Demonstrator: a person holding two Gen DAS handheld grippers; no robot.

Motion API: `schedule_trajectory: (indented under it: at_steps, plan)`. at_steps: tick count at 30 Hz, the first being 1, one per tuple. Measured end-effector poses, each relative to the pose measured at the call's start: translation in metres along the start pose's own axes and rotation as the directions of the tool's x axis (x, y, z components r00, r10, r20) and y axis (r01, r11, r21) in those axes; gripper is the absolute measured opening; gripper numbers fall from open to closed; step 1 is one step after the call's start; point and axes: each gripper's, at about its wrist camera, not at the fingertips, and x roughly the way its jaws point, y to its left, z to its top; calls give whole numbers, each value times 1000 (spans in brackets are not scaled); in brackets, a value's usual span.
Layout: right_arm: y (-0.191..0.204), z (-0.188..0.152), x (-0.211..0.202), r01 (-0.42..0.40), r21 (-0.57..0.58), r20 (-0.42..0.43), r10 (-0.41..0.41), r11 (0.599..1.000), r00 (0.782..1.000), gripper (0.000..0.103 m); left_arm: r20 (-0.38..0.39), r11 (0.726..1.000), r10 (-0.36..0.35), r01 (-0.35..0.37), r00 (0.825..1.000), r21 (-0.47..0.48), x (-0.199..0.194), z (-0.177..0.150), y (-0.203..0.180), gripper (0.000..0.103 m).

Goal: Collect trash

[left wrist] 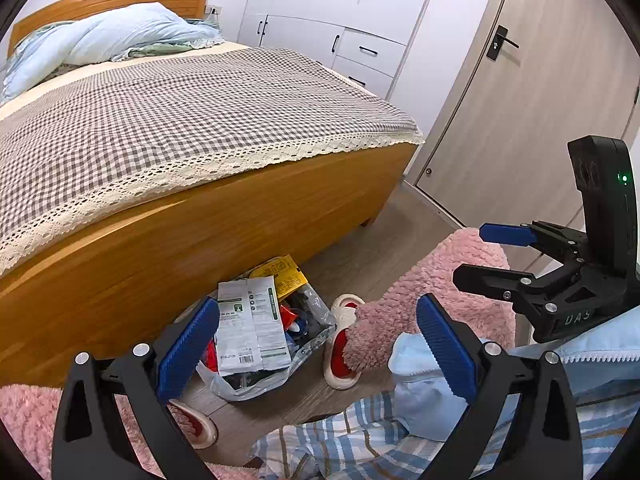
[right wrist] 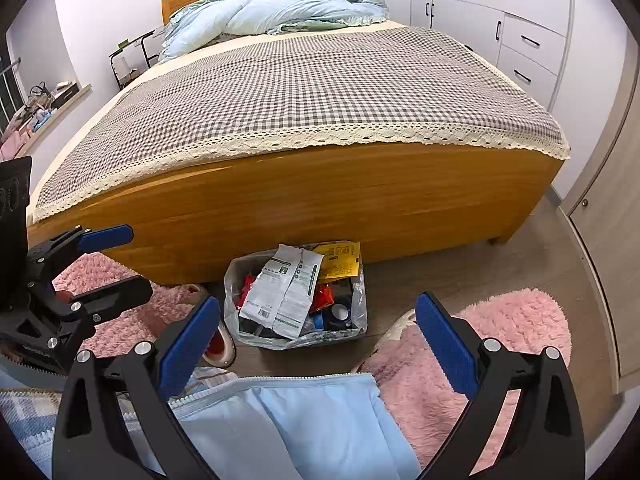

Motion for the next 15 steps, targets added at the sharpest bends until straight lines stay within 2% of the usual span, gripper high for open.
schedule_trajectory:
  at_steps: [15]
  plan:
    - [0, 1, -1, 2, -3, 3, -2, 1000, 1000, 94, -8, 1000, -11, 11, 1000, -8, 2, 0, 1, 95]
